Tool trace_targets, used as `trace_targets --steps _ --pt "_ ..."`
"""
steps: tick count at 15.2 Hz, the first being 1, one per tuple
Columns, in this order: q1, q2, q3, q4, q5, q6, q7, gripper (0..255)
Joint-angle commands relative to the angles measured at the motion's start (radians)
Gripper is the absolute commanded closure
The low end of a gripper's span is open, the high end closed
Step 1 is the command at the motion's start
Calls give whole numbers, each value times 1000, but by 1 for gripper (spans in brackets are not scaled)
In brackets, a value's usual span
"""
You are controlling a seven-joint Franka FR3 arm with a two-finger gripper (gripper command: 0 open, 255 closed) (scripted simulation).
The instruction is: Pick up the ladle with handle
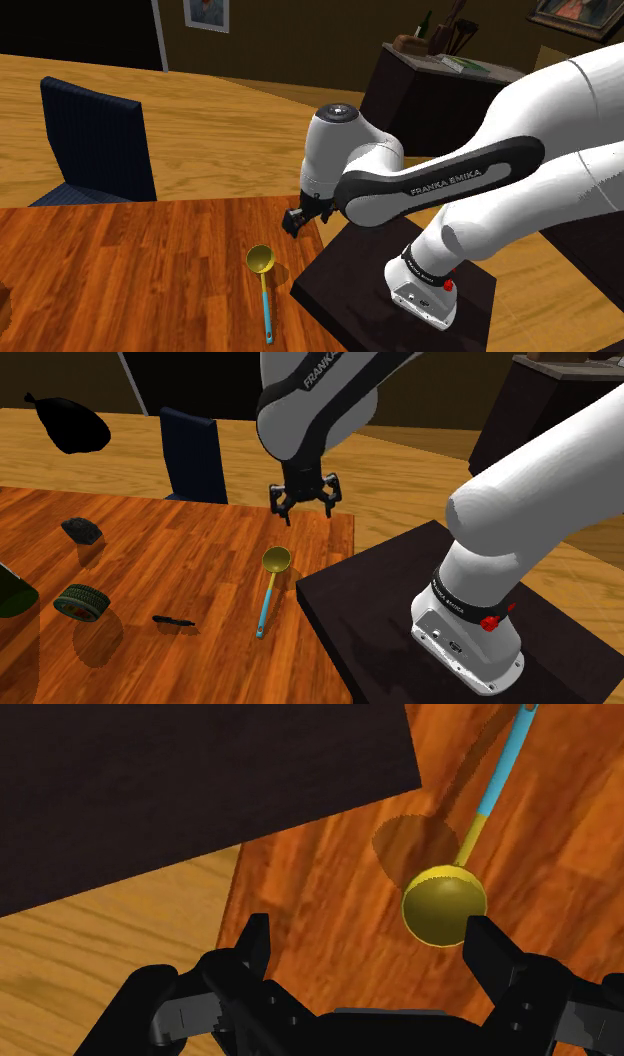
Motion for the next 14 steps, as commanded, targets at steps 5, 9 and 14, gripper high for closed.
trace_targets --steps 5,9,14 --pt "-214 337 274 66 -256 233 416 0" --pt "-255 691 254 179 -832 255 955 0" --pt "18 949 -19 351 -1091 231 1272 0"
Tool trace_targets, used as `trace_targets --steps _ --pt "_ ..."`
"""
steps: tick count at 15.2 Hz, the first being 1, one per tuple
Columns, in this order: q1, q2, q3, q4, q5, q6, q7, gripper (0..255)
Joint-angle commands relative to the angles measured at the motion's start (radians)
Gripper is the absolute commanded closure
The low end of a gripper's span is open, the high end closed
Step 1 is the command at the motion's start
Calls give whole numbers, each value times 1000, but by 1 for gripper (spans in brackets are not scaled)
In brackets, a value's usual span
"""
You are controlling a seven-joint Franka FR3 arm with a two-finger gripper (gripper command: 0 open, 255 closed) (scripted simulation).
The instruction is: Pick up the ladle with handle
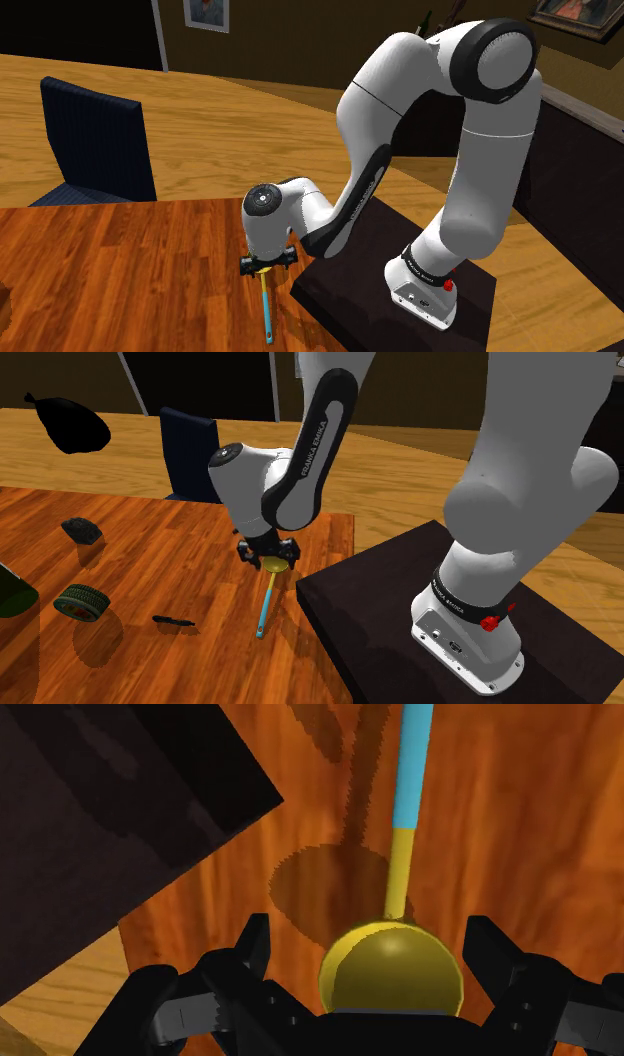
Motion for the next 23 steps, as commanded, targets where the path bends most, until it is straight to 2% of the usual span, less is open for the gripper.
trace_targets --steps 1,9,11,12,21,23 --pt "89 100 -82 76 -78 -12 111 0" --pt "165 211 -180 129 -187 34 192 0" --pt "165 211 -180 129 -187 34 192 0" --pt "166 212 -180 129 -188 34 194 255" --pt "165 211 -180 129 -187 34 192 255" --pt "146 183 -156 114 -160 22 172 255"
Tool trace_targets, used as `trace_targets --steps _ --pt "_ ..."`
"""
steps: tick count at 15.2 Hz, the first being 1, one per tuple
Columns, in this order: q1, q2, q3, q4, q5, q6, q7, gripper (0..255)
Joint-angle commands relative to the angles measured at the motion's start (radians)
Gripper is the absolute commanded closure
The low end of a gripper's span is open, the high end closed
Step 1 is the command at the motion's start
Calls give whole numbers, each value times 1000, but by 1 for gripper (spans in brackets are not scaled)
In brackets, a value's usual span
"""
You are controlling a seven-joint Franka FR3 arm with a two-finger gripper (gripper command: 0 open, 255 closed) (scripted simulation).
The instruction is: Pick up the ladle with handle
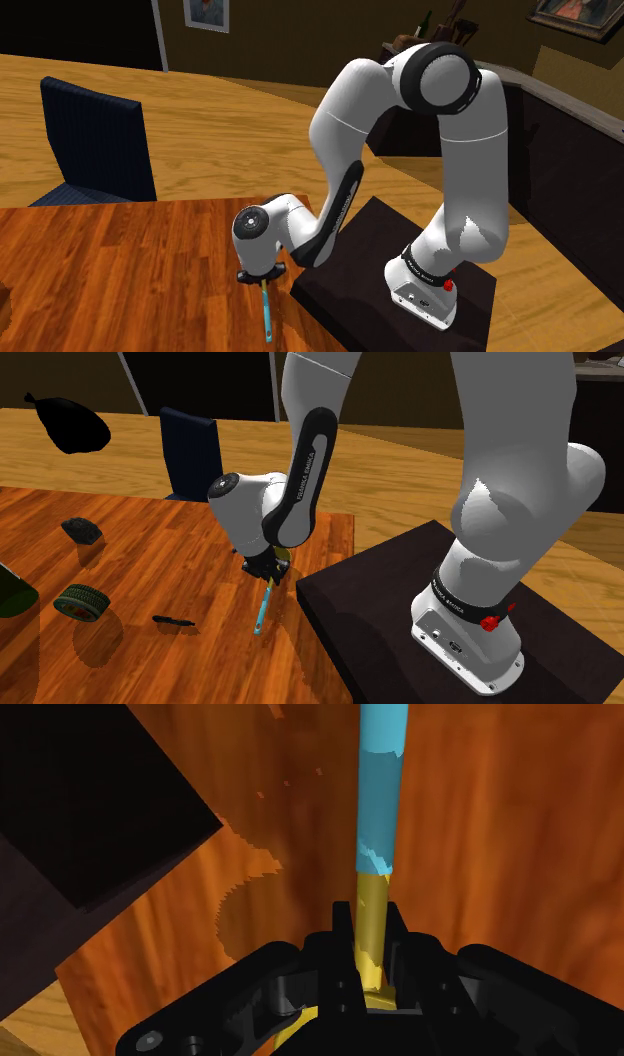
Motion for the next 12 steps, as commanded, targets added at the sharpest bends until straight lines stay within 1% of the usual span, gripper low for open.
trace_targets --steps 1,12 --pt "-16 -25 21 -13 24 -10 -17 255" --pt "-128 -187 168 -76 199 -78 -144 255"
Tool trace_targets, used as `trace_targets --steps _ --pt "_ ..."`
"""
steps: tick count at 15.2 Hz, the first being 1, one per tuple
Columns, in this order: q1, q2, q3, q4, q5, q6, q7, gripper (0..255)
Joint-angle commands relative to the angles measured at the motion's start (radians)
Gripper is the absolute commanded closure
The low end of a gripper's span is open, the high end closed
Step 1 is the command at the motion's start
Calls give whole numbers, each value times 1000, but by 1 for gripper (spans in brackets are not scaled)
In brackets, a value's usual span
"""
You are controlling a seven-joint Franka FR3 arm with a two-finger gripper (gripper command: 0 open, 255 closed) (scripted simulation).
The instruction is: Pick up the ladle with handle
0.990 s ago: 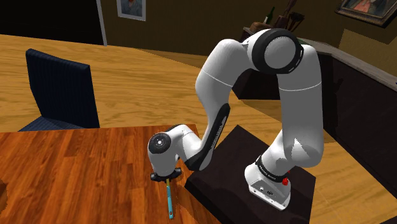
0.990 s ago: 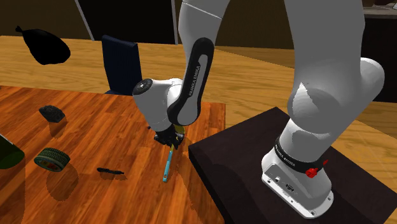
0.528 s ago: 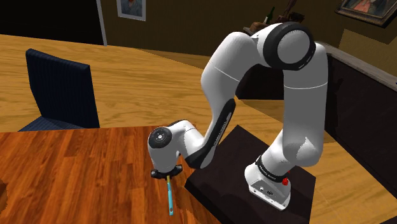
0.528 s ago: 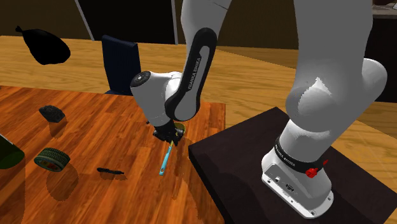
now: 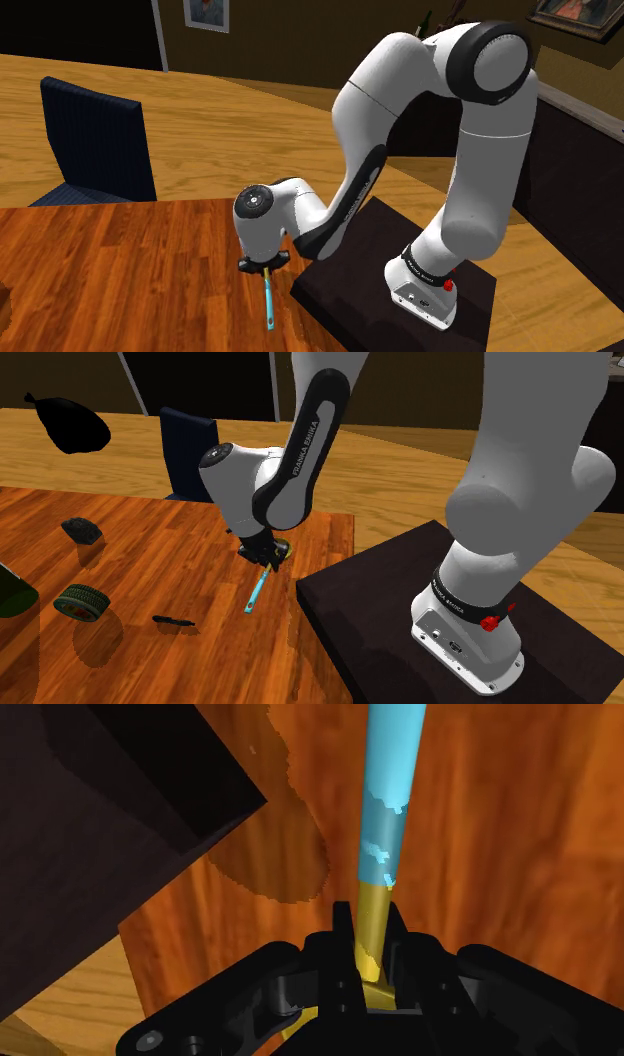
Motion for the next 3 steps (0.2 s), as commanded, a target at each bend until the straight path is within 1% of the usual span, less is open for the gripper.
trace_targets --steps 1,3 --pt "-19 -27 27 -5 35 -15 -25 255" --pt "-20 -29 30 -6 38 -16 -27 255"
